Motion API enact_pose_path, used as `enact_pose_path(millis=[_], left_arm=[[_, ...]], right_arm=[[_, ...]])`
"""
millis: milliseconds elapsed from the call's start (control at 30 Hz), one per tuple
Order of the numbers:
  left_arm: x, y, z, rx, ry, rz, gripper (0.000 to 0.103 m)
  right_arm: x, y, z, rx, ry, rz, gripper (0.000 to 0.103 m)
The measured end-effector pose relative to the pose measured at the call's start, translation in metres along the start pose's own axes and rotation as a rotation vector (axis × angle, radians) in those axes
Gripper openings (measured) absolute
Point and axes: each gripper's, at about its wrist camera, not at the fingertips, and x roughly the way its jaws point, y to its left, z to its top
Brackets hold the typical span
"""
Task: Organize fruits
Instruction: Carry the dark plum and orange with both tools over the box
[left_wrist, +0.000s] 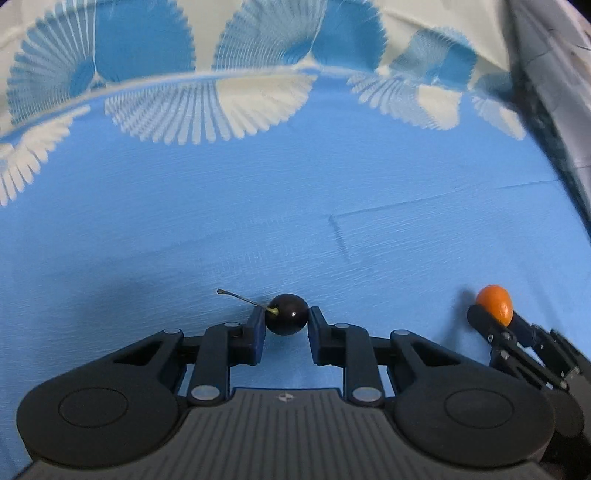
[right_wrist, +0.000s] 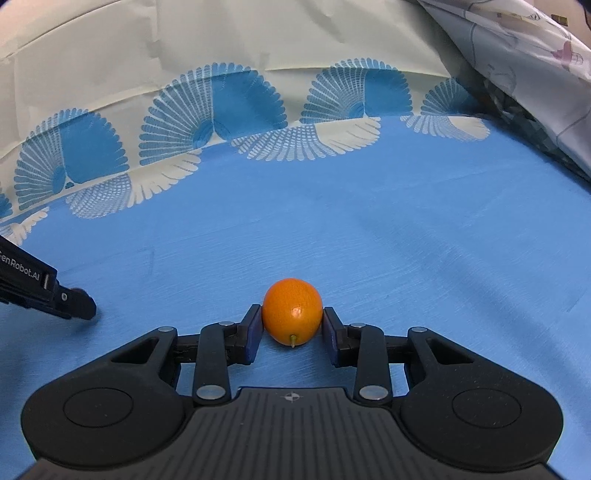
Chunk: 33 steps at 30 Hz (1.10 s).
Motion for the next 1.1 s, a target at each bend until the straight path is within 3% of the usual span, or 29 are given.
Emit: enact_pose_path(millis=[200,367,567,800,1100], left_arm=[[-0.076,0.008,-0.025,0.004,-0.099,-0.029,0.027],[-0.163,0.021,-0.055,-0.004,-0.165,-0.016,0.027],[-0.263,0.054,-0.114,-0.013,-0.204,0.069,0.027],[-0.356,0.103,-0.192,-0.055,-0.240,0.232,0.027],[-0.426,0.159,-0.280,-0.186,-0.235,0.297,0.027]], right_arm=[[-0.061,0.019,0.019,0.011,-0.077,0.049,0.036],[-0.130,0.051,0.027,0.035,-0.121,0.144,0.036],[-0.224,0.108,0.009,-0.027,-0.095,0.303,0.036],[-0.316,0.176,-0.032,-0.118,-0.010,0.493,0.036],[-0.386,0.242,-0.066,-0.271,-0.003,0.589,0.036]])
